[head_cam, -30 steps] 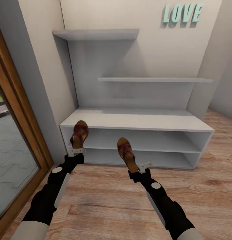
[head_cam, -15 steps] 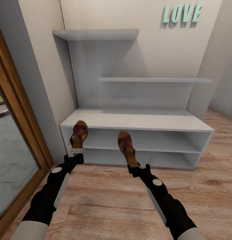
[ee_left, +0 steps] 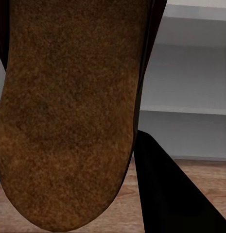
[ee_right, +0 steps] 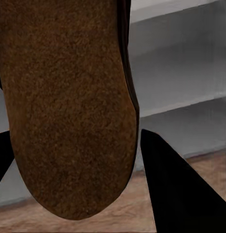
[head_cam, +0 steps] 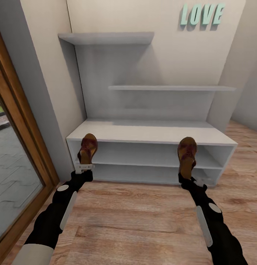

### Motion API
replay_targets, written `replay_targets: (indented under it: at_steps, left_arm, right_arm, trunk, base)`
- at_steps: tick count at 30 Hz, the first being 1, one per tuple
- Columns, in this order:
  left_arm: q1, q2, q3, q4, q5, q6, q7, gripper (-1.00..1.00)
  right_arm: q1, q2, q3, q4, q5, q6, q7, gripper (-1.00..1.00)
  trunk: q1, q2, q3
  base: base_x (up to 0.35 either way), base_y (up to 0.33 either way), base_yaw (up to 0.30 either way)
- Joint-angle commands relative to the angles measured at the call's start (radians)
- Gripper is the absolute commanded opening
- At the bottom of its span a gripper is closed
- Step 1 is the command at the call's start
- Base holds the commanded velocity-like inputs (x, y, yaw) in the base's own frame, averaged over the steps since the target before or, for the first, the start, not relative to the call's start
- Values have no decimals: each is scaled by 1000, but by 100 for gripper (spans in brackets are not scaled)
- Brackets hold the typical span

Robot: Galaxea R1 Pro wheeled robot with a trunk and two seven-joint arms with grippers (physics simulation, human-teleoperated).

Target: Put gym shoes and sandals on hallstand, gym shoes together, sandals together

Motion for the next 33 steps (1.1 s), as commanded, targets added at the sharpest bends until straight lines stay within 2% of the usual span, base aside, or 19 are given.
replay_targets:
  at_steps: [1,3,4,5,6,7,9,15,16,17,19,22,23,24,25,27,29,31,33]
  left_arm:
    - [-1,1,-1,-1,3,6,-2,-100]
    - [-1,1,-1,-1,3,6,-2,-100]
    - [-1,1,-1,-1,3,6,-2,-100]
    - [-1,1,-1,-1,3,6,-2,-100]
    - [-1,1,0,-1,3,6,-2,-100]
    - [-1,1,0,-1,3,6,-2,-100]
    - [-1,1,-1,-1,3,6,-2,-100]
    - [-1,1,-3,-1,2,36,-2,-100]
    - [-1,1,-3,-1,2,39,-2,-100]
    - [-1,1,-3,-1,2,41,-2,-100]
    - [-1,1,-3,-1,1,43,-2,-100]
    - [-1,1,-3,-2,0,44,-2,-100]
    - [-1,1,-3,-1,0,44,-2,-100]
    - [-1,1,-3,-1,1,44,-2,-100]
    - [-1,1,-3,-1,0,44,-2,-100]
    - [-1,1,-3,-2,0,44,-2,-100]
    - [-1,1,-4,-2,0,46,-1,-100]
    - [-1,1,-3,-2,0,48,-1,-100]
    - [-1,1,-2,-2,0,50,-1,-100]
  right_arm:
    - [4,0,-61,-2,-15,5,1,-100]
    - [8,0,-198,-2,-16,5,8,-100]
    - [9,0,-233,-2,-16,5,15,-100]
    - [10,0,-341,-2,-16,5,49,-100]
    - [11,0,-406,-2,-16,5,76,-100]
    - [11,-1,-436,-1,-16,5,89,-100]
    - [11,-1,-540,0,-16,5,132,-100]
    - [11,-4,-733,1,-16,13,167,-100]
    - [11,-11,-767,1,-16,15,168,-100]
    - [11,-33,-808,1,-16,17,169,-100]
    - [11,-67,-832,1,-16,21,169,-100]
    - [11,-179,-851,4,-17,57,169,-100]
    - [11,-220,-854,5,-17,91,169,-100]
    - [11,-279,-856,6,-17,163,169,-100]
    - [11,-298,-857,6,-16,191,169,-100]
    - [11,-383,-858,16,-16,327,168,-100]
    - [11,-454,-857,36,-16,420,168,-100]
    - [11,-487,-856,45,-12,465,168,-100]
    - [11,-500,-856,47,-9,503,168,-100]
  trunk:
    - [0,0,-1]
    - [0,0,-1]
    - [0,0,-1]
    - [0,0,-1]
    - [0,0,-1]
    - [0,0,-1]
    - [0,0,-1]
    - [0,0,-1]
    - [0,0,-1]
    - [0,0,-1]
    - [0,0,-1]
    - [0,0,-1]
    - [0,0,-1]
    - [0,0,-1]
    - [0,0,-1]
    - [0,0,-1]
    - [0,0,-1]
    - [0,0,-1]
    - [0,0,-1]
  base:
    - [0,0,0]
    - [0,0,0]
    - [0,0,0]
    - [0,0,0]
    - [0,0,0]
    - [0,0,0]
    - [0,0,0]
    - [0,0,0]
    - [0,0,0]
    - [0,0,0]
    - [0,0,0]
    - [0,0,0]
    - [0,0,0]
    - [0,0,0]
    - [0,0,0]
    - [0,0,0]
    - [0,0,0]
    - [0,0,0]
    - [0,0,0]
